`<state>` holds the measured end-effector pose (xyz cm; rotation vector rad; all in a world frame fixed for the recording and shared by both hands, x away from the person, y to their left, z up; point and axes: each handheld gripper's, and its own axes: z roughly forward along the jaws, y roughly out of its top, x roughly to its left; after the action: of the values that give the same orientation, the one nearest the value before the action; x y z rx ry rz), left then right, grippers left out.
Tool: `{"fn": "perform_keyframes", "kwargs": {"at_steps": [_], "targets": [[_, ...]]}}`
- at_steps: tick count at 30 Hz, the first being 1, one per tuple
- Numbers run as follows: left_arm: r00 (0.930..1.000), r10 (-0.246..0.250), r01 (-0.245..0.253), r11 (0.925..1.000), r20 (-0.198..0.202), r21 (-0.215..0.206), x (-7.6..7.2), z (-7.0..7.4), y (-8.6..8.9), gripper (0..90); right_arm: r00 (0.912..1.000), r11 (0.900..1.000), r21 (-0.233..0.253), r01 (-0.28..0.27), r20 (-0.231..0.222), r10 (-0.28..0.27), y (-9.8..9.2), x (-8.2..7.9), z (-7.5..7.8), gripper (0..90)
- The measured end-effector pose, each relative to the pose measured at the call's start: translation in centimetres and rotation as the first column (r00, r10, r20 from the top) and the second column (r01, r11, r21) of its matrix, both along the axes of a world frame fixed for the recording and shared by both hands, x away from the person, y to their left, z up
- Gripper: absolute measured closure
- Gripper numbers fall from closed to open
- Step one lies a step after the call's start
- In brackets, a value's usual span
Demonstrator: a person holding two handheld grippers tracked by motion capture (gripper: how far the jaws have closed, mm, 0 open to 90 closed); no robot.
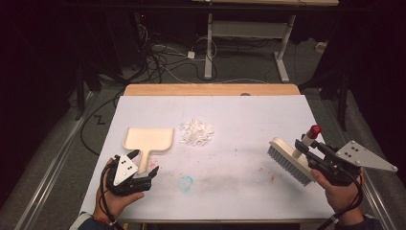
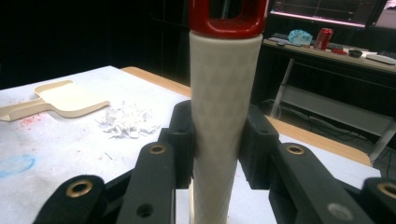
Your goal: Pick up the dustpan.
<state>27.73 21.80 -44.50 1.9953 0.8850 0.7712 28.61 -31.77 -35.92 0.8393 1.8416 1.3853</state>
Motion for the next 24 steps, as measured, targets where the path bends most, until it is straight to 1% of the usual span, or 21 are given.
{"fn": "perform_keyframes", "kwargs": {"at_steps": [1, 3, 4, 7, 11, 14, 15, 16, 17, 18, 19, 20, 21, 22, 23, 24], "targets": [[1.0000, 0.003, -0.003, 1.0000, -0.002, 0.009, 0.0, -0.1, 0.0, 17.2, 1.0000, 1.000, -0.003, 0.000, 0.004, 0.000, 0.0, 0.0, 0.0, 70.1], [1.0000, 0.008, -0.008, 0.9999, -0.001, 0.010, 0.0, -0.2, -0.1, 17.2, 1.0000, 1.000, -0.009, 0.000, 0.004, 0.000, -0.1, 0.0, -0.1, 70.1], [1.0000, 0.007, -0.007, 0.9998, 0.003, 0.018, 0.0, -0.1, -0.3, 17.2, 1.0000, 1.000, -0.009, 0.002, 0.005, -0.002, -0.1, 0.0, -0.1, 70.1], [0.9999, 0.011, -0.011, 0.9999, 0.008, 0.010, -0.1, -0.1, -0.3, 17.3, 1.0000, 1.000, -0.007, 0.005, 0.008, -0.005, -0.2, 0.0, -0.1, 70.1], [0.9999, 0.010, -0.010, 0.9997, 0.003, 0.023, -0.2, -0.2, -0.2, 17.7, 0.9999, 1.000, -0.009, 0.008, 0.012, -0.008, -0.1, 0.1, 0.0, 70.0], [0.9999, 0.016, -0.016, 0.9997, 0.004, 0.017, -0.3, -0.1, 0.0, 17.8, 0.9999, 1.000, -0.013, 0.005, 0.014, -0.005, 0.0, 0.2, 0.0, 70.0], [0.9997, 0.024, -0.024, 0.9997, -0.004, 0.010, -0.3, -0.1, 0.1, 17.9, 0.9999, 1.000, -0.015, 0.005, 0.016, -0.005, 0.0, 0.2, 0.0, 70.0], [0.9978, 0.059, -0.059, 0.9981, -0.030, 0.016, -0.3, -0.1, 0.2, 18.4, 0.9999, 1.000, -0.018, 0.003, 0.013, -0.003, 0.1, 0.2, 0.0, 70.0], [0.9978, 0.059, -0.059, 0.9981, -0.030, 0.016, -0.3, -0.1, 0.2, 18.8, 0.9999, 1.000, -0.016, 0.001, 0.014, 0.000, 0.1, 0.3, 0.0, 70.0], [0.9886, 0.123, -0.122, 0.9924, -0.087, 0.016, -0.1, -0.2, 0.3, 19.9, 1.0000, 1.000, -0.016, 0.000, 0.009, 0.000, 0.1, 0.3, 0.0, 70.0], [0.9800, 0.155, -0.153, 0.9880, -0.126, 0.024, 0.1, -0.2, 0.3, 21.5, 1.0000, 1.000, -0.016, -0.001, 0.004, 0.001, 0.2, 0.4, -0.1, 70.0], [0.9800, 0.155, -0.153, 0.9880, -0.126, 0.024, 0.1, -0.2, 0.3, 21.8, 1.0000, 1.000, -0.022, -0.004, 0.008, 0.004, 0.3, 0.5, -0.1, 70.0], [0.9719, 0.173, -0.172, 0.9848, -0.159, 0.019, 0.3, -0.4, 0.5, 21.8, 0.9999, 1.000, -0.026, -0.005, 0.009, 0.006, 0.3, 0.6, -0.1, 70.0], [0.9636, 0.193, -0.195, 0.9807, -0.185, 0.009, 0.4, -0.4, 0.6, 21.8, 1.0000, 1.000, -0.026, -0.007, 0.005, 0.008, 0.4, 0.6, -0.1, 70.0], [0.9576, 0.203, -0.209, 0.9779, -0.204, -0.006, 0.5, -0.5, 0.8, 21.8, 1.0000, 1.000, -0.026, -0.008, 0.002, 0.008, 0.5, 0.7, -0.2, 70.0], [0.9424, 0.233, -0.245, 0.9693, -0.240, -0.022, 0.8, -0.7, 1.0, 21.8, 0.9999, 1.000, -0.026, -0.010, 0.002, 0.010, 0.5, 0.8, -0.2, 70.0]]}}
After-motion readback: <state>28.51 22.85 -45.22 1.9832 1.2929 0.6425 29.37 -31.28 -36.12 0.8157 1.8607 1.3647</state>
